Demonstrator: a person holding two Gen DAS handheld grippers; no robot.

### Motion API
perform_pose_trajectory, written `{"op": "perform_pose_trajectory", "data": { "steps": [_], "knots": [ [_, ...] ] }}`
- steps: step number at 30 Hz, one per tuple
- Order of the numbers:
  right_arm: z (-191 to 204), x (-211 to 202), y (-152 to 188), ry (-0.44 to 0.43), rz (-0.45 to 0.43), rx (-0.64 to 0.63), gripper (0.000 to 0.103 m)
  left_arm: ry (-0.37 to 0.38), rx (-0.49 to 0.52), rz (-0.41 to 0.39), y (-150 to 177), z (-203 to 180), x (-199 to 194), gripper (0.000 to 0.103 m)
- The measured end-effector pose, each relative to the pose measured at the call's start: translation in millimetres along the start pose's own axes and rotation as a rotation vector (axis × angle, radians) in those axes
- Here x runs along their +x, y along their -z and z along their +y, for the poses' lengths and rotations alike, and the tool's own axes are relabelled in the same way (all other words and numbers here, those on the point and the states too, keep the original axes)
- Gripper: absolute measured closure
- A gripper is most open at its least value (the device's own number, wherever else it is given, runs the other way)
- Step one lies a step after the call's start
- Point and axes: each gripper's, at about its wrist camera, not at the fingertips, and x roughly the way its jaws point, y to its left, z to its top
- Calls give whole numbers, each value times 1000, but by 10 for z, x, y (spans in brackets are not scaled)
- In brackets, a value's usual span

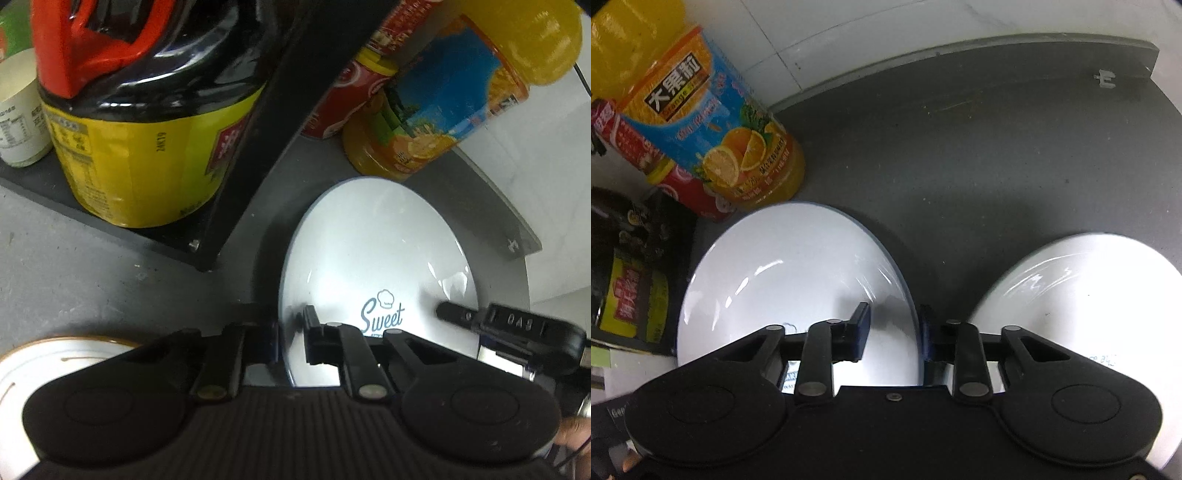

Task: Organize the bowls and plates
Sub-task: 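Carry the 'Sweet' plate onto the large gold-rimmed plate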

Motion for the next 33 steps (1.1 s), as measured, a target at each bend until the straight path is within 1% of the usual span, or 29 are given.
{"op": "perform_pose_trajectory", "data": {
  "steps": [3, 5, 9, 12, 18, 22, 26, 33],
  "knots": [
    [-111, -46, 1, -49, 15, 63, 84, -10, 2, -6, -26, -13, 6, 91],
    [-108, -112, 26, -59, 3, 55, 86, 10, -18, -7, -51, 19, -22, 92],
    [-130, -276, 56, -97, -24, 60, 92, 20, -28, -33, -46, 34, -132, 92],
    [-183, -392, 83, -140, -40, 84, 92, 29, -31, -46, -10, 77, -248, 91],
    [-153, -536, 165, -188, -54, 70, 92, 36, -55, -69, 132, 160, -428, 92],
    [-92, -628, 247, -211, -70, 63, 92, 42, -67, -88, 242, 206, -612, 92],
    [10, -733, 307, -236, -83, 19, 92, 46, -80, -129, 312, 264, -853, 92],
    [214, -907, 444, -287, -87, -19, 92, 22, -107, -184, 475, 371, -1167, 91]
  ]
}}
